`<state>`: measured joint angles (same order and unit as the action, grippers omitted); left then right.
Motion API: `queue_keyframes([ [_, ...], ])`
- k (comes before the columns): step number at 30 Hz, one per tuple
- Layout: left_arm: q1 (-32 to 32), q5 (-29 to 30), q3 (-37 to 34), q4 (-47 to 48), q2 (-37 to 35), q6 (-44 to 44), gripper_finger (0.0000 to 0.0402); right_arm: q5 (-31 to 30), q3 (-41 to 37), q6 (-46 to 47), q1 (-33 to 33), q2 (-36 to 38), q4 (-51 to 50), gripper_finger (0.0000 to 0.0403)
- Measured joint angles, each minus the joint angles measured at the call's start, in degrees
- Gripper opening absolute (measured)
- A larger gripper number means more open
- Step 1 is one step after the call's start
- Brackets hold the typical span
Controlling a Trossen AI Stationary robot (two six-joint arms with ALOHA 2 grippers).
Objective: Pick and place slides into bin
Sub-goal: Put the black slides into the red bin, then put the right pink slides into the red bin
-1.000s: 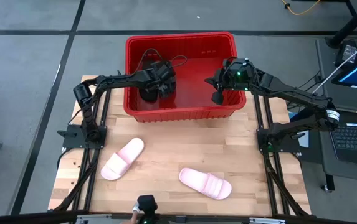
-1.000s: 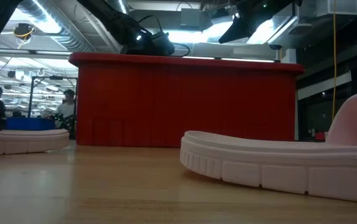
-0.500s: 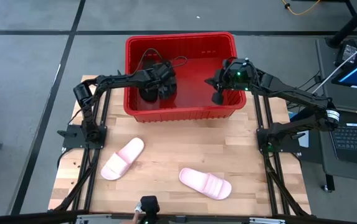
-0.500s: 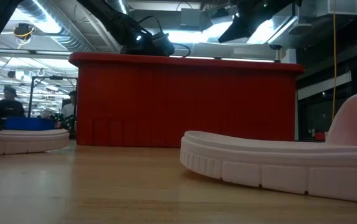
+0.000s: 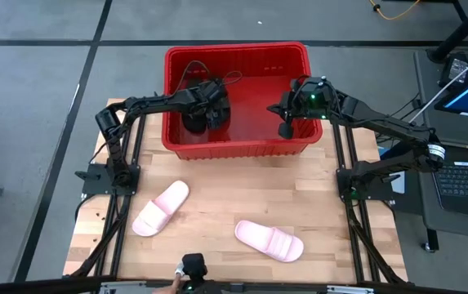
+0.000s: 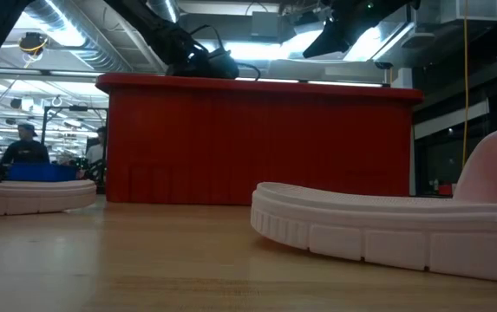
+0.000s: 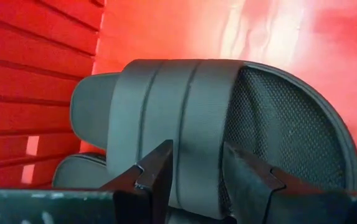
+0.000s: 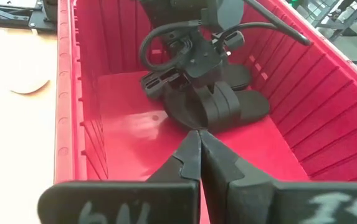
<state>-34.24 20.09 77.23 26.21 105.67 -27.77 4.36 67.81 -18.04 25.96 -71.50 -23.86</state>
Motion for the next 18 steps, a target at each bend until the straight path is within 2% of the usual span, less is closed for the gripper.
queue_keyframes([
  [7,-0.02,-3.25,0.60,4.24,0.00,2.37,0.0130,0.00,0.00,-0.01,0.00,0.00,0.00,0.0006],
  [18,1.60,-3.55,4.34,6.29,0.00,3.19,0.0130,-0.02,0.01,-0.01,0.00,0.00,0.02,0.0006],
])
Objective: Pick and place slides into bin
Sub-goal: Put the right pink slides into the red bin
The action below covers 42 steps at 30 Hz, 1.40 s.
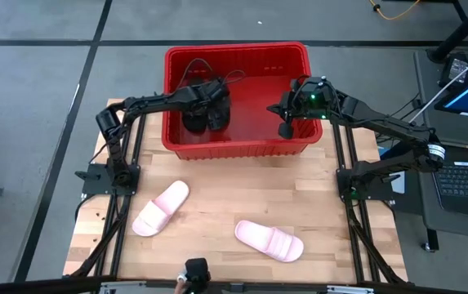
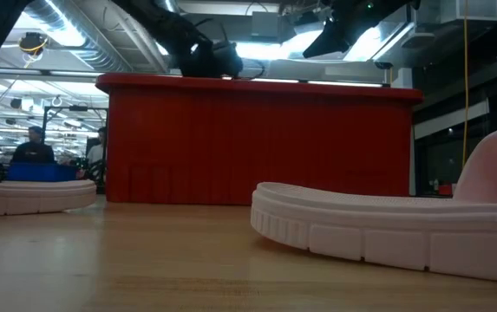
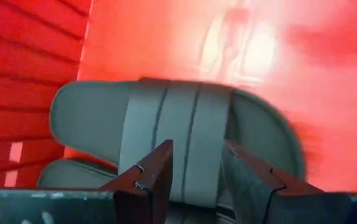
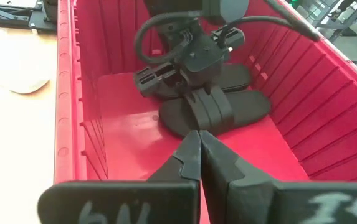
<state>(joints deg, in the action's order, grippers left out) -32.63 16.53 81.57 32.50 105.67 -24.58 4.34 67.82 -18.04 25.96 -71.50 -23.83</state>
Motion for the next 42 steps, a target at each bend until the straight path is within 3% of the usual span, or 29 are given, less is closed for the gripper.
queue_keyframes([
  [11,5.80,-0.09,6.61,6.71,-2.35,-0.01,0.0130,-0.01,0.00,0.01,0.00,0.00,0.03,0.0006],
  [20,12.86,0.33,6.59,6.81,-14.66,0.59,0.0130,-0.17,0.01,-0.11,-0.22,0.00,1.21,0.0006],
  [30,21.70,1.62,6.61,15.50,-25.55,12.45,0.0128,-0.25,0.01,1.39,-4.02,0.00,6.27,0.0006],
  [34,26.69,5.02,6.61,20.03,-26.95,15.03,0.0108,-0.77,0.01,1.50,-6.31,0.00,7.14,0.0006],
  [39,32.28,6.47,6.55,22.99,-27.43,17.76,0.0075,-7.88,0.01,2.87,-11.25,0.00,7.56,0.0006],
  [42,34.86,6.49,6.55,22.74,-27.63,20.01,0.0062,-8.70,0.01,4.31,-14.19,0.01,8.32,0.0006],
])
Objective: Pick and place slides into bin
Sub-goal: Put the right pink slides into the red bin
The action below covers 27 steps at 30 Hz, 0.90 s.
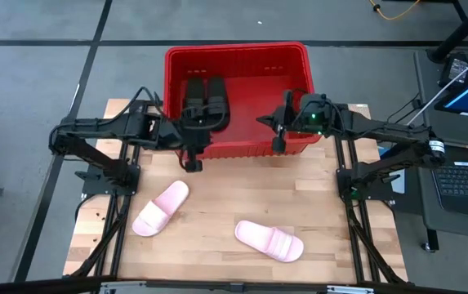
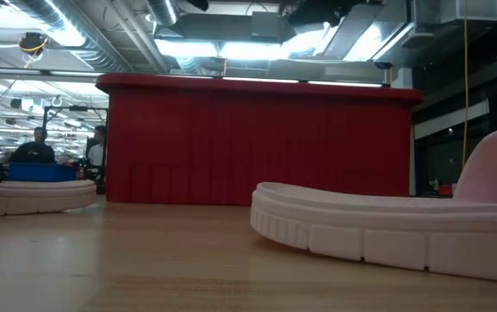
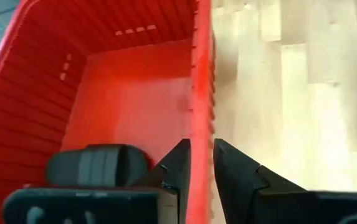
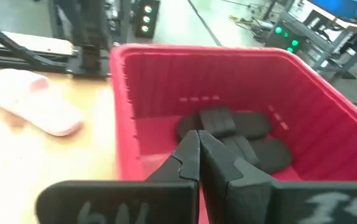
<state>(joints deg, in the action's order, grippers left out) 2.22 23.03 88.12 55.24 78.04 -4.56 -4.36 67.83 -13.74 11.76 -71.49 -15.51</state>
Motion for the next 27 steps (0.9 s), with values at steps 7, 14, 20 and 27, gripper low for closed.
queue_keyframes([
  [7,6.25,0.64,0.00,0.03,0.04,3.31,0.0036,-6.39,0.00,1.66,-8.48,0.01,0.00,0.0006],
  [14,13.36,2.29,-0.01,-0.17,0.04,5.54,0.0008,-12.32,0.00,6.11,-16.74,0.01,0.20,0.0006],
  [20,18.21,2.97,-4.01,-5.79,0.07,7.05,0.0003,-12.52,0.00,9.56,-22.12,0.01,1.91,0.0006],
  [27,21.12,2.86,-11.46,-15.98,0.09,9.12,0.0001,-18.75,0.49,13.64,-26.10,0.01,-3.34,0.0006],
])
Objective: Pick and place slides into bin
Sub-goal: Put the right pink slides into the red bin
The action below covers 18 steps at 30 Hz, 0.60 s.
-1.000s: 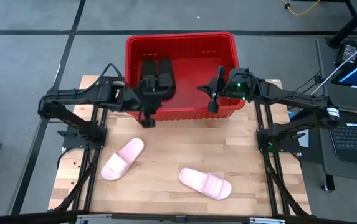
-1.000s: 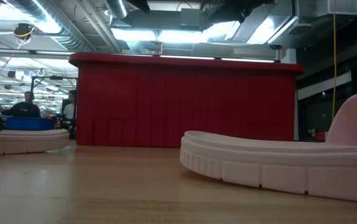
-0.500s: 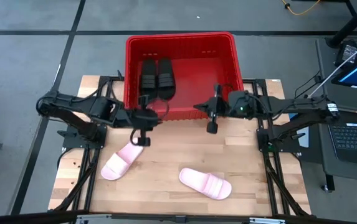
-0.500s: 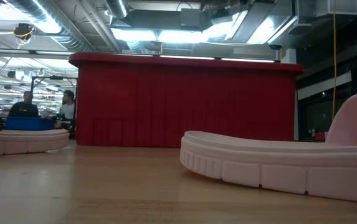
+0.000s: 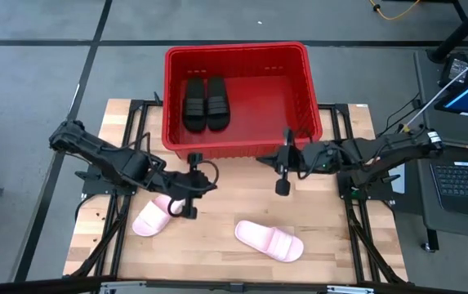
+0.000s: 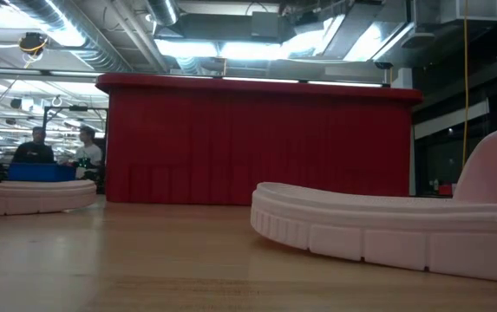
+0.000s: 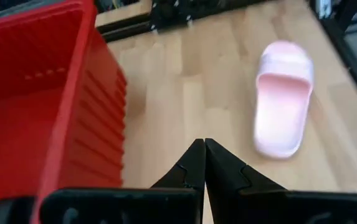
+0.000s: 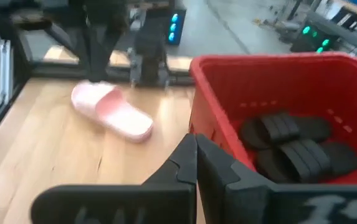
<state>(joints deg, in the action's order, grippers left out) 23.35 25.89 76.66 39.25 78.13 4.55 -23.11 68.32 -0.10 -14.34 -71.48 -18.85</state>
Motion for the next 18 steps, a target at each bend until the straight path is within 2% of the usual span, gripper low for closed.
queue_keyframes([
  [6,0.74,-0.08,-4.18,-15.00,-0.01,3.23,0.0005,-0.07,3.97,-1.72,-2.87,-0.02,-7.58,0.0006],
  [10,0.73,-0.07,-4.46,-20.56,0.70,3.29,0.0002,-0.13,9.18,-2.92,-5.10,0.04,-20.19,0.0006],
  [13,0.21,0.04,-4.50,-24.59,1.76,3.27,0.0003,0.11,13.11,0.56,-7.15,0.00,-31.74,0.0006],
  [16,-0.43,0.13,-4.50,-27.85,3.09,3.23,0.0007,0.06,15.44,2.50,-9.53,0.11,-37.33,0.0006],
  [18,-0.78,0.14,-4.50,-30.18,4.28,3.53,0.0007,0.12,15.70,0.64,-11.30,0.01,-39.24,0.0006],
])
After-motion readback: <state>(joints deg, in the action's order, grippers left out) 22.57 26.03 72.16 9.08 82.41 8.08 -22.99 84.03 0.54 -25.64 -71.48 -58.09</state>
